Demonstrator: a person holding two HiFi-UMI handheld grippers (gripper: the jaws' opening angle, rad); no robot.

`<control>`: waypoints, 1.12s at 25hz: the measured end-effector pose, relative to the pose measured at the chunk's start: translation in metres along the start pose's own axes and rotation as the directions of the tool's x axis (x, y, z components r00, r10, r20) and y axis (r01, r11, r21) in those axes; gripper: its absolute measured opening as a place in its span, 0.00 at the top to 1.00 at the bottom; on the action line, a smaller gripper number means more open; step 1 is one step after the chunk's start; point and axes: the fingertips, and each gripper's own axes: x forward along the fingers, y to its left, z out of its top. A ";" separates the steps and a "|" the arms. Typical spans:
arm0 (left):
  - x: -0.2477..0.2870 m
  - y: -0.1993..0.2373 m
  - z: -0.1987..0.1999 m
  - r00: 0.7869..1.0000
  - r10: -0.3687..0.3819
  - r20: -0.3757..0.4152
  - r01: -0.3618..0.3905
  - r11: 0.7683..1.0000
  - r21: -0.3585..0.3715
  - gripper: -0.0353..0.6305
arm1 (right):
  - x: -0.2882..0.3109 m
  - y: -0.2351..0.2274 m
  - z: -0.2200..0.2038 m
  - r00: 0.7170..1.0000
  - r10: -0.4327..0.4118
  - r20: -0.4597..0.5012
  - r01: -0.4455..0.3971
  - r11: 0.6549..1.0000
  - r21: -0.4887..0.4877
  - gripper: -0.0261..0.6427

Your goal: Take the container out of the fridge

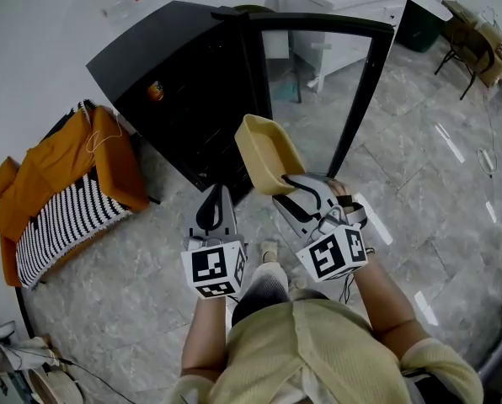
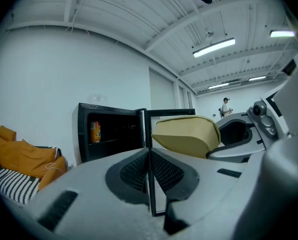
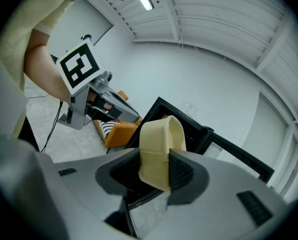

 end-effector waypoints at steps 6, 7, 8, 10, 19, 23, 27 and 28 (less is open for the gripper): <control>-0.005 -0.004 0.004 1.000 0.000 0.000 0.000 1.000 0.006 0.91 | -0.008 0.002 0.002 1.000 0.008 0.004 -0.008 1.000 0.000 0.71; -0.005 -0.004 0.004 1.000 -0.003 -0.002 0.003 1.000 0.007 0.91 | -0.007 0.002 0.002 1.000 0.006 0.005 -0.006 1.000 0.004 0.72; -0.005 -0.004 0.003 1.000 -0.005 -0.004 0.005 1.000 0.008 0.91 | -0.006 0.001 0.002 1.000 0.003 0.005 -0.003 1.000 0.010 0.72; -0.004 -0.003 0.004 1.000 -0.010 -0.006 0.010 1.000 0.012 0.91 | -0.005 -0.001 0.002 1.000 -0.002 0.000 0.002 1.000 0.022 0.72; -0.005 0.008 0.002 1.000 -0.012 -0.007 0.012 1.000 0.009 0.91 | 0.006 0.004 0.002 1.000 0.003 -0.017 -0.002 1.000 0.024 0.74; -0.008 0.012 0.002 1.000 -0.010 -0.003 0.010 1.000 0.003 0.91 | 0.006 0.005 0.007 1.000 0.002 -0.015 -0.001 1.000 0.020 0.75; -0.011 0.015 0.000 1.000 -0.015 -0.001 0.015 1.000 0.001 0.91 | 0.009 0.005 0.009 1.000 -0.016 -0.003 0.017 1.000 0.017 0.77; -0.012 0.015 -0.001 1.000 -0.015 -0.002 0.015 1.000 -0.001 0.91 | 0.009 0.005 0.009 1.000 -0.020 -0.002 0.020 1.000 0.018 0.79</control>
